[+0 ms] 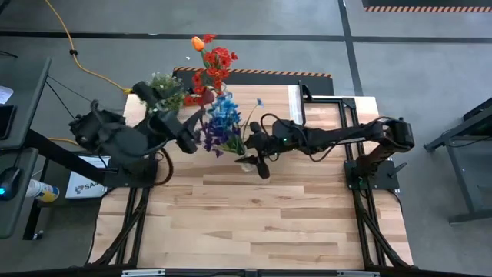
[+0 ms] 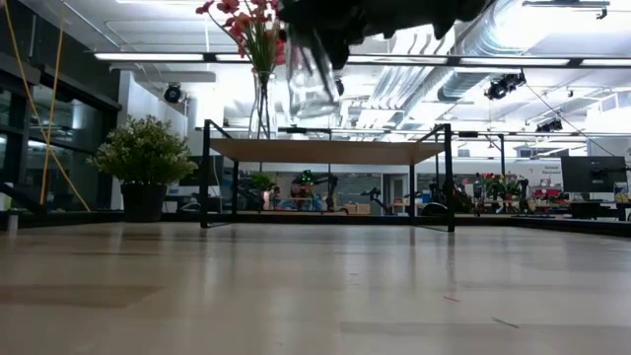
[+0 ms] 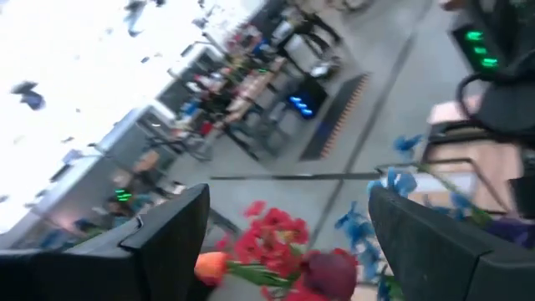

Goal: Pick and place flowers into a vace then onto a shelf
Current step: Put the right transparent vase on the shelf

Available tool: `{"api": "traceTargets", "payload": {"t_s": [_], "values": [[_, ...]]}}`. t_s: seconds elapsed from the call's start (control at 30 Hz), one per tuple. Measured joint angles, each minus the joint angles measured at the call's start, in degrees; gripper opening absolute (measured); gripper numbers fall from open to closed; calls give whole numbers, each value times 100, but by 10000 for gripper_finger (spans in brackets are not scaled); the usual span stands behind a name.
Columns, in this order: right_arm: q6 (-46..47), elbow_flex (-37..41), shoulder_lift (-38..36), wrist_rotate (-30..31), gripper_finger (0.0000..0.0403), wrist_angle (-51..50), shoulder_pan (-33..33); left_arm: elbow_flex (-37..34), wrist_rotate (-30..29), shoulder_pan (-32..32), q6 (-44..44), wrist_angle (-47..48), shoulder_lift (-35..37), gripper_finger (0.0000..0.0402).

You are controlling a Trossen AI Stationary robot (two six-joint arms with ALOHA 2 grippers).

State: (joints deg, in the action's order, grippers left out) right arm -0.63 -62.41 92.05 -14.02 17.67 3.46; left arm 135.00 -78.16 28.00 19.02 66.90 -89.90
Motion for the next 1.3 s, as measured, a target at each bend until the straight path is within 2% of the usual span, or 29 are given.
{"api": "traceTargets", "payload": {"t_s": [0.13,0.2,0.33,0.6,0.97,1.13,1.3], "values": [[-49,-2,-314,143,161,-253,-51,0,-990,481,604,-629,-3,360],[-48,-2,-474,323,161,-348,-106,0,-1180,670,811,-985,-1,360],[-54,-2,-764,730,161,-473,-241,-2,-1184,900,1056,-1407,-3,360],[-127,-2,-1348,1982,161,-750,-573,-2,-1199,1246,1081,-1452,-3,360],[-453,-9,-2006,3484,161,-1210,-590,-4,-1178,1683,389,-1432,-3,360],[-546,-9,-2243,3785,161,-1536,-284,-4,-1180,1712,19,-1368,-22,360],[-571,-9,-2337,3731,161,-1781,213,-7,-1069,1703,-644,-867,-30,360]]}}
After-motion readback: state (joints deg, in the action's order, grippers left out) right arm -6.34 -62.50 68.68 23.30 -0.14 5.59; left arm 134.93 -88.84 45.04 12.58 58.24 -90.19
